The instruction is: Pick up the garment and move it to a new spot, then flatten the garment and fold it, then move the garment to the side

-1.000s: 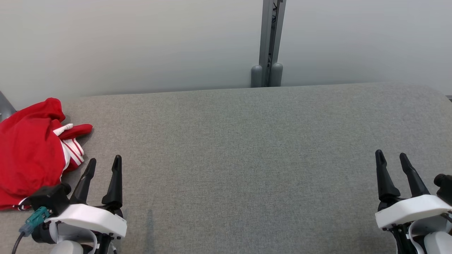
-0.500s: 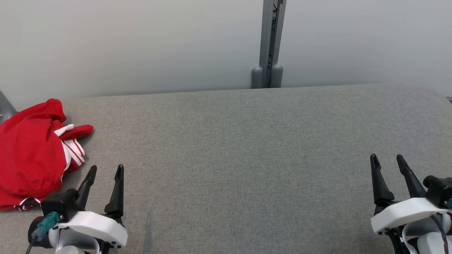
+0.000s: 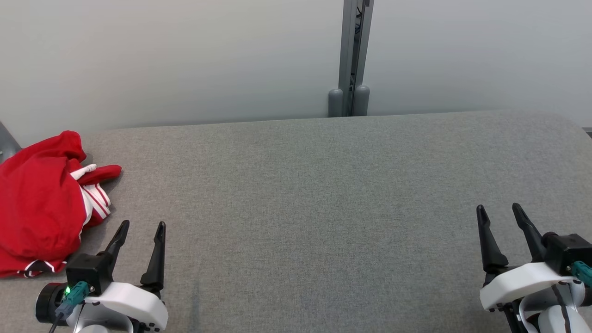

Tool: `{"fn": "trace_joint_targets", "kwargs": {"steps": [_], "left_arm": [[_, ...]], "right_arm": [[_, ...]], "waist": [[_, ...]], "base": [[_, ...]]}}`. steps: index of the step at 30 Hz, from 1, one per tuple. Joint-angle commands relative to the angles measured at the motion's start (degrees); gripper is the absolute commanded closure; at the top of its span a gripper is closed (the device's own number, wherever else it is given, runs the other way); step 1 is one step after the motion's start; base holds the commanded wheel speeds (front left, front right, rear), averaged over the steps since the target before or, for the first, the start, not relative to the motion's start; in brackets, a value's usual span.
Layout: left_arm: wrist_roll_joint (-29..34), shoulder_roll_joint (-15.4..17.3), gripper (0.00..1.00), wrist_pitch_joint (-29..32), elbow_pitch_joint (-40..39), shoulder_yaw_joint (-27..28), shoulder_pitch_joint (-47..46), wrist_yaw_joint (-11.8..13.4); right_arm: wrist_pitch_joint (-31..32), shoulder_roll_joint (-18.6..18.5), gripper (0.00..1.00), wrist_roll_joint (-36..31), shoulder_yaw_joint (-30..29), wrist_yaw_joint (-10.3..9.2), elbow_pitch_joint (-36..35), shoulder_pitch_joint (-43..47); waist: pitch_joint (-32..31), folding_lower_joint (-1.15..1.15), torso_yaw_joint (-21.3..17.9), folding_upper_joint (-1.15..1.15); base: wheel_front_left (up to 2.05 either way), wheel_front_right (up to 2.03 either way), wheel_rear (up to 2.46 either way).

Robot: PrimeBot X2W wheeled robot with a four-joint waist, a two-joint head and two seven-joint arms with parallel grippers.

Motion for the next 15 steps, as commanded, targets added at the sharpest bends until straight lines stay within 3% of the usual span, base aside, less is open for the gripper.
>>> {"fn": "trace_joint_targets", "kwargs": {"steps": [1,15], "left_arm": [[1.1,0.53,0.0,-0.47,0.0,-0.1,-0.22,0.38],[2.49,-0.78,0.0,-2.11,1.46,1.52,0.25,-0.28]], "right_arm": [[-0.67,-0.26,0.0,-1.19,-0.03,0.1,-0.03,-0.75],[-2.3,0.9,0.0,-3.21,-1.21,0.11,1.41,-0.26]], "waist": [[-0.02,0.0,-0.02,0.0],[-0.12,0.0,-0.28,0.0]], "base": [[0.0,0.0,0.0],[0.0,0.0,0.0]]}}
